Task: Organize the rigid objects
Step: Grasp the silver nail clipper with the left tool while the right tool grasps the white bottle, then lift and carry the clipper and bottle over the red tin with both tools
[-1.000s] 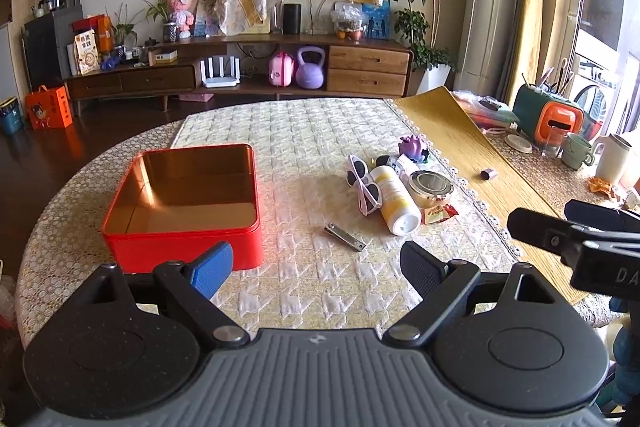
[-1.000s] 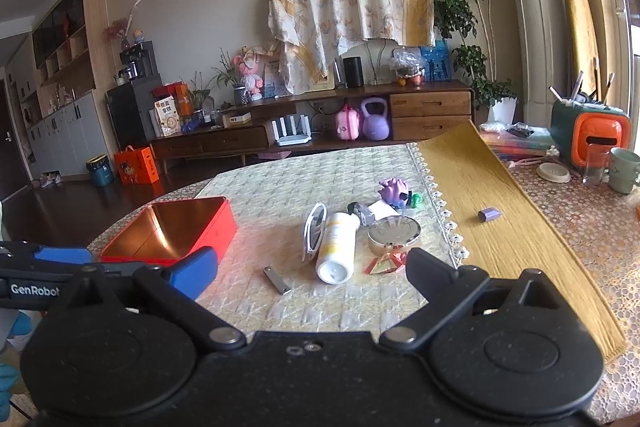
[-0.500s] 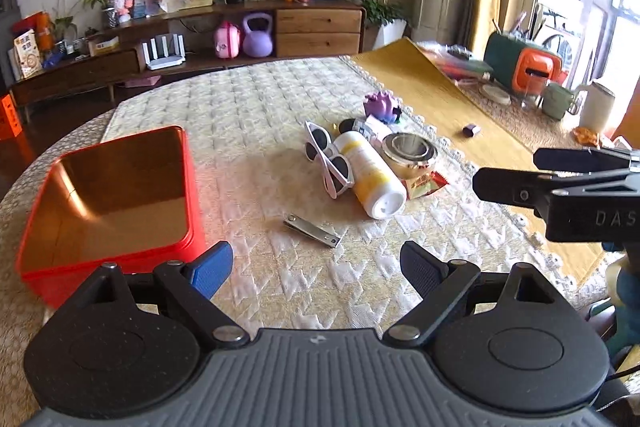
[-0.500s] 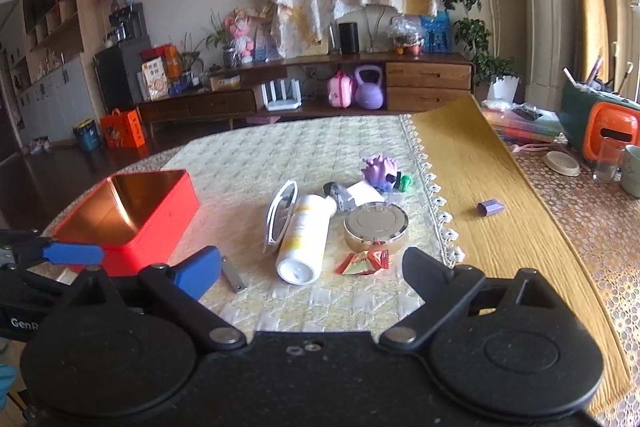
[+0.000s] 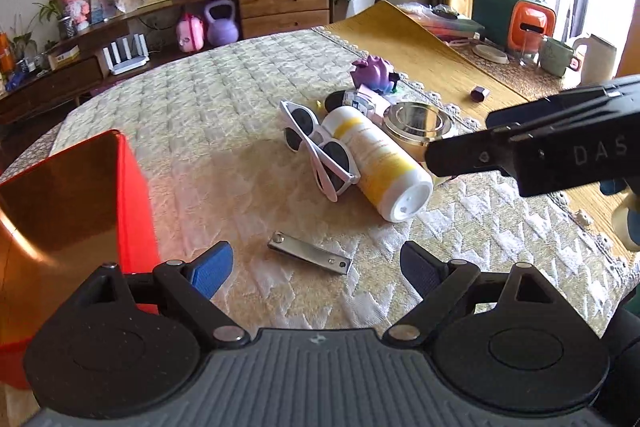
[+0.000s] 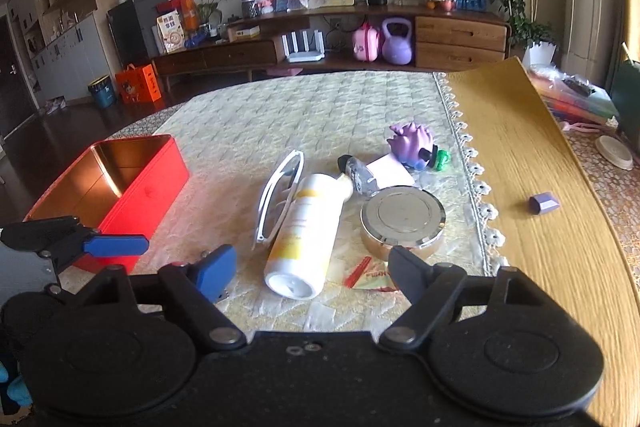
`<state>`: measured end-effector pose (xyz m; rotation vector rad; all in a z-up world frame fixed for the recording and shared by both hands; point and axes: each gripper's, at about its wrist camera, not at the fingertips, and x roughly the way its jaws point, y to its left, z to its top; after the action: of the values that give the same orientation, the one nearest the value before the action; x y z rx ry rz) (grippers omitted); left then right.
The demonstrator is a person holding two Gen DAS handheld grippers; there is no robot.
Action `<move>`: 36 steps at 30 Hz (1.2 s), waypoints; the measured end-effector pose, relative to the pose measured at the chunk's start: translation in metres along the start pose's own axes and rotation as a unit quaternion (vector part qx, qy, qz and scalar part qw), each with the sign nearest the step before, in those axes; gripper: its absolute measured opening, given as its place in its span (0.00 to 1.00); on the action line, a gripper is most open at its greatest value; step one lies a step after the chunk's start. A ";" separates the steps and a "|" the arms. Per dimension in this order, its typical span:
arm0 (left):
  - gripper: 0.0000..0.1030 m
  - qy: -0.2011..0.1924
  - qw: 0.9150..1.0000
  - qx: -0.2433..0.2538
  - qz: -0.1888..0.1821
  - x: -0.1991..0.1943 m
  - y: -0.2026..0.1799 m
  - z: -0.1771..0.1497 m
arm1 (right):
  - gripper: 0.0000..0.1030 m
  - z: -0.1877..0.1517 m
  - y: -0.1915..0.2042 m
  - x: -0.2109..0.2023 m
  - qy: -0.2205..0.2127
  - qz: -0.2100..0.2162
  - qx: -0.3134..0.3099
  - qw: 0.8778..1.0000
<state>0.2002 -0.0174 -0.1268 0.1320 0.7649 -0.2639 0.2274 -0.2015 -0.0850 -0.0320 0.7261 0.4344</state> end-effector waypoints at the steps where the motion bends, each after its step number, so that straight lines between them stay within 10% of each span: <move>1: 0.89 0.001 1.000 0.002 -0.002 0.004 0.001 0.000 | 0.79 0.002 -0.001 0.004 0.005 0.004 0.001 1.000; 16: 0.87 0.007 1.000 0.012 -0.019 0.035 0.013 -0.003 | 0.62 0.009 0.003 0.051 0.060 0.010 -0.007 0.998; 36: 0.30 -0.012 0.999 0.035 -0.011 0.032 0.006 -0.003 | 0.48 0.006 0.002 0.071 0.068 0.007 0.016 0.998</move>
<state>0.2220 -0.0173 -0.1510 0.1869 0.7346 -0.3134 0.2774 -0.1726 -0.1265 -0.0268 0.8665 0.4367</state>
